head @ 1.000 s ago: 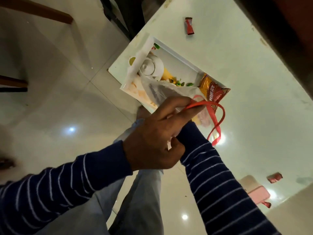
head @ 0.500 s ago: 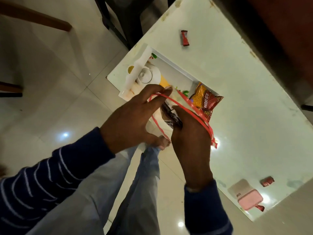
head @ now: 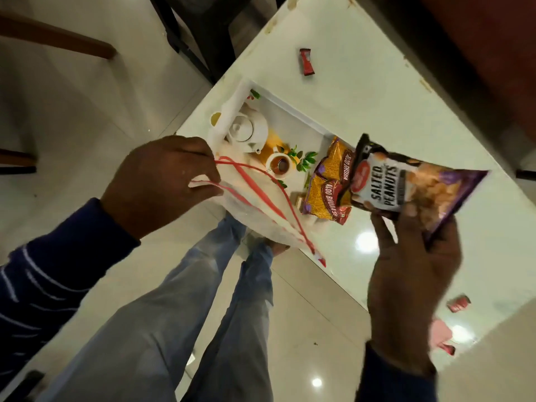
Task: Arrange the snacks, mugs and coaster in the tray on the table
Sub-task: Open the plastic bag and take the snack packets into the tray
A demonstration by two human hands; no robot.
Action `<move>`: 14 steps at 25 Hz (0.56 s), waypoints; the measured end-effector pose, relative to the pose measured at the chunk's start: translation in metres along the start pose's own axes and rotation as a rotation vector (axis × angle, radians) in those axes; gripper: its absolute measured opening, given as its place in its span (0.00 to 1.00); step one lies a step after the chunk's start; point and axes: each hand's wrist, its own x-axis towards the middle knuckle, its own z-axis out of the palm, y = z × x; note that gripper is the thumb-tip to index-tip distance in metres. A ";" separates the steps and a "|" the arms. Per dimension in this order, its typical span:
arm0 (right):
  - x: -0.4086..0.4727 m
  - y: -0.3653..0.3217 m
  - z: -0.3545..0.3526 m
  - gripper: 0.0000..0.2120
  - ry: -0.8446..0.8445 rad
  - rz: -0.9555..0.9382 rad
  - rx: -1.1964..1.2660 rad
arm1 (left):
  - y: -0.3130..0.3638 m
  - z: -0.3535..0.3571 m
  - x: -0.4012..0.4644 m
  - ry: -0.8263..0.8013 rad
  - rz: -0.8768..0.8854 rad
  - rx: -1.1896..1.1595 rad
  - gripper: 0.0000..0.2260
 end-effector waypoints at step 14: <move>0.072 0.153 0.026 0.18 -0.036 0.366 -0.186 | -0.021 -0.003 -0.015 -0.302 0.144 -0.070 0.09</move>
